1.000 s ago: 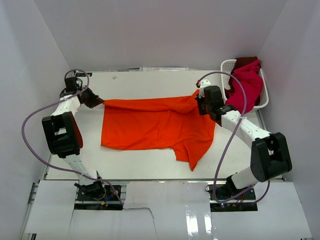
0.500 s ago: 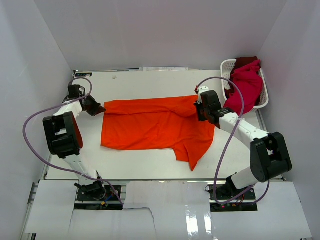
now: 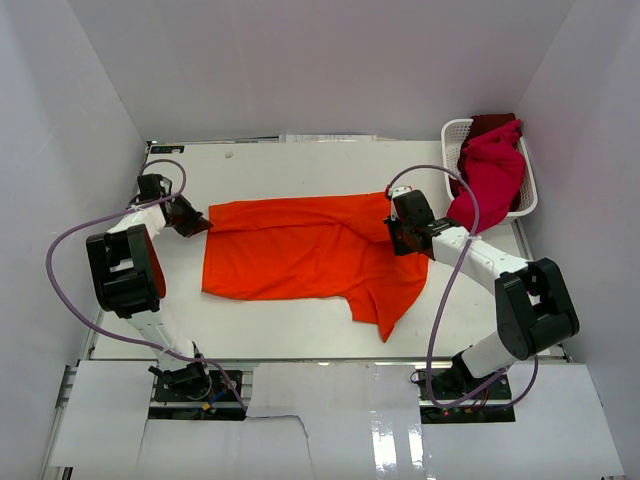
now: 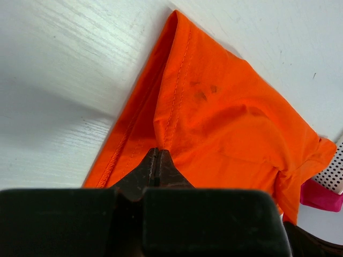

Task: Fold and stack the t-shirts
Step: Fold the flattened tshirt in 1/3 of the way

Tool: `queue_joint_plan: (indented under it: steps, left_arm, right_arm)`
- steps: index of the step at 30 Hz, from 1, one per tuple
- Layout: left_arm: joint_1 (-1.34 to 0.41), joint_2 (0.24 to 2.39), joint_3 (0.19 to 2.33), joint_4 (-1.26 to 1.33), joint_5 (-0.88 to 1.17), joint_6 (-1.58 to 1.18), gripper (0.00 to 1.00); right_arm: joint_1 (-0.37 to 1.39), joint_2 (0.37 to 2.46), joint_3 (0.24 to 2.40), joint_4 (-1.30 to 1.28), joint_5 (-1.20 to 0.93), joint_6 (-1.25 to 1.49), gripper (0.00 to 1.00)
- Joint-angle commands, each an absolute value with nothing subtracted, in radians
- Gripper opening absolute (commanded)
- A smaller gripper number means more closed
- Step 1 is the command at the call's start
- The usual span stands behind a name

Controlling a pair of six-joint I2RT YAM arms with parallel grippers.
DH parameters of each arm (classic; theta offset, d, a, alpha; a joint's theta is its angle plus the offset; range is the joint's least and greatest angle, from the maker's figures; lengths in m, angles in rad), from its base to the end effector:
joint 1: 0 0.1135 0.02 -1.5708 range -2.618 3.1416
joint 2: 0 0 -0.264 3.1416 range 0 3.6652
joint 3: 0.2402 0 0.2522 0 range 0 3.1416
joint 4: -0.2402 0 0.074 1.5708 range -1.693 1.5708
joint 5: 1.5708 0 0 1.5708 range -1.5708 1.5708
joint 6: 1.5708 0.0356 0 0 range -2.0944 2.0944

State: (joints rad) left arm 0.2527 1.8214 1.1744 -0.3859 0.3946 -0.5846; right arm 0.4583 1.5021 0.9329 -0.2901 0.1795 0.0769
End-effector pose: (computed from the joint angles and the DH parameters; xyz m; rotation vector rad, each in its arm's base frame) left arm 0.3635 0.0797 0.1777 -0.9284 2.4399 -0.6326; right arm 0.2824 0.1322 0.2128 -0.3777 2.3821 0.0276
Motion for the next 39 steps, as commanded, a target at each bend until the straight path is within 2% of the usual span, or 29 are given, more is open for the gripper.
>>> queue_joint_plan:
  steps: [1, 5, 13, 15, 16, 17, 18, 20, 22, 23, 26, 29, 34, 39]
  left_arm:
    - [0.264, 1.764, 1.169, -0.373, 0.374, -0.568, 0.00]
    - [0.271, 1.778, 1.178, -0.385, 0.379, -0.561, 0.00]
    - [0.304, 1.805, 1.167, -0.402, 0.387, -0.543, 0.00]
    - [0.307, 1.809, 1.169, -0.403, 0.388, -0.541, 0.00]
    - [0.307, 1.810, 1.169, -0.402, 0.391, -0.540, 0.00]
    - [0.307, 1.810, 1.170, -0.405, 0.391, -0.540, 0.01]
    - [0.307, 1.810, 1.172, -0.405, 0.390, -0.540, 0.06]
    - [0.305, 1.810, 1.173, -0.414, 0.379, -0.537, 0.21]
    - [0.308, 1.812, 1.177, -0.423, 0.368, -0.535, 0.28]
    - [0.310, 1.812, 1.175, -0.425, 0.368, -0.535, 0.36]
    - [0.311, 1.816, 1.169, -0.426, 0.376, -0.535, 0.47]
    - [0.311, 1.819, 1.164, -0.429, 0.368, -0.532, 0.71]
    - [0.324, 1.796, 1.167, -0.428, 0.345, -0.546, 0.71]
    - [0.333, 1.810, 1.227, -0.413, 0.371, -0.565, 0.71]
  right_arm:
    - [0.469, 1.532, 0.926, -0.324, 0.170, 0.098, 0.08]
    - [0.469, 1.600, 0.965, -0.382, 0.178, 0.098, 0.09]
    - [0.469, 1.601, 0.957, -0.399, 0.178, 0.100, 0.09]
    - [0.469, 1.600, 0.957, -0.399, 0.173, 0.101, 0.21]
    - [0.469, 1.592, 0.960, -0.399, 0.175, 0.106, 0.35]
    - [0.469, 1.586, 0.960, -0.399, 0.182, 0.107, 0.41]
    - [0.469, 1.580, 0.963, -0.399, 0.184, 0.109, 0.50]
    - [0.469, 1.563, 0.979, -0.408, 0.202, 0.110, 0.57]
    - [0.468, 1.559, 0.994, -0.422, 0.219, 0.109, 0.65]
    - [0.466, 1.557, 1.009, -0.434, 0.232, 0.107, 0.67]
    - [0.454, 1.549, 1.025, -0.437, 0.212, 0.106, 0.68]
    - [0.445, 1.545, 1.060, -0.443, 0.206, 0.106, 0.69]
    - [0.411, 1.542, 1.117, -0.445, 0.198, 0.092, 0.71]
    - [0.287, 1.601, 1.195, -0.427, 0.031, 0.075, 0.71]
